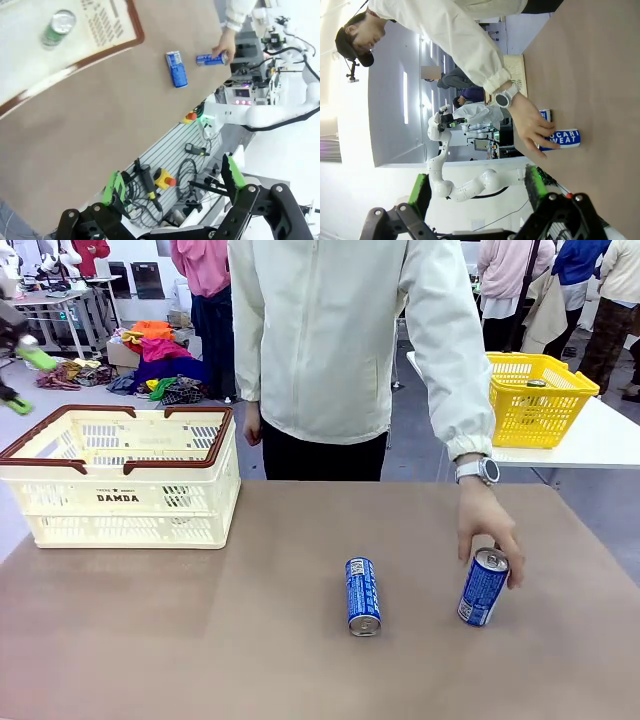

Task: Place the drinks into the Shopping basket.
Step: Pick up one drink and place it into the Shopping basket.

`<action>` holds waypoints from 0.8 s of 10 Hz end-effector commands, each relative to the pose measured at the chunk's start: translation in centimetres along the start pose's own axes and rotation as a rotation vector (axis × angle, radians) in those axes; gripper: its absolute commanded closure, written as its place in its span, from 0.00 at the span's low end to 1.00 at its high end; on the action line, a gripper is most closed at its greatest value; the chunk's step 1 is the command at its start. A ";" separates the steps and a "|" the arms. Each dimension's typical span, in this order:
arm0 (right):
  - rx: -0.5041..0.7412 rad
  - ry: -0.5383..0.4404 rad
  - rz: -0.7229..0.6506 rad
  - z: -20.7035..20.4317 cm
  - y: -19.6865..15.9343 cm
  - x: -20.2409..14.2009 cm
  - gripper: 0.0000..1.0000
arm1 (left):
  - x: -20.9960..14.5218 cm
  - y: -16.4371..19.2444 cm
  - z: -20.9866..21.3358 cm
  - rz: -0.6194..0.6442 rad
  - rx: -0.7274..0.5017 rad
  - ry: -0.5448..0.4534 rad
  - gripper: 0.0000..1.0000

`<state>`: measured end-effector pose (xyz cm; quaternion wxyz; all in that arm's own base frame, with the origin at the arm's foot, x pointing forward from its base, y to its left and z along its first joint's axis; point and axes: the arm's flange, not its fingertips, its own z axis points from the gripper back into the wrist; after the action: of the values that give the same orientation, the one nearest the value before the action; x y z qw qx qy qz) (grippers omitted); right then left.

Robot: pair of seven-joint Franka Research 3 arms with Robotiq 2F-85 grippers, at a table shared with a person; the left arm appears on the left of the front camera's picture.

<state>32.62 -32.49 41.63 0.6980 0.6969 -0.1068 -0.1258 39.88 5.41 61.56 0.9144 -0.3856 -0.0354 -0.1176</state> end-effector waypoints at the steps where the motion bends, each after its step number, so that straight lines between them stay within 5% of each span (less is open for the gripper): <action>1: 0.000 0.011 -0.003 0.0 0.3 -0.2 0.00 | -0.8 -4.3 -4.5 -0.012 -0.007 -0.009 0.00; 4: 0.000 0.011 -0.003 0.0 0.3 -0.2 0.00 | 1.3 -11.4 -13.5 -0.009 0.147 0.041 0.00; 8: 0.000 0.011 -0.003 0.0 0.3 -0.2 0.00 | 4.8 -20.7 -30.6 -0.020 0.482 0.256 0.00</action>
<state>32.63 -32.47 41.67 0.6981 0.6967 -0.1068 -0.1254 36.11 -29.56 55.21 0.9678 -0.1840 0.0253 -0.1699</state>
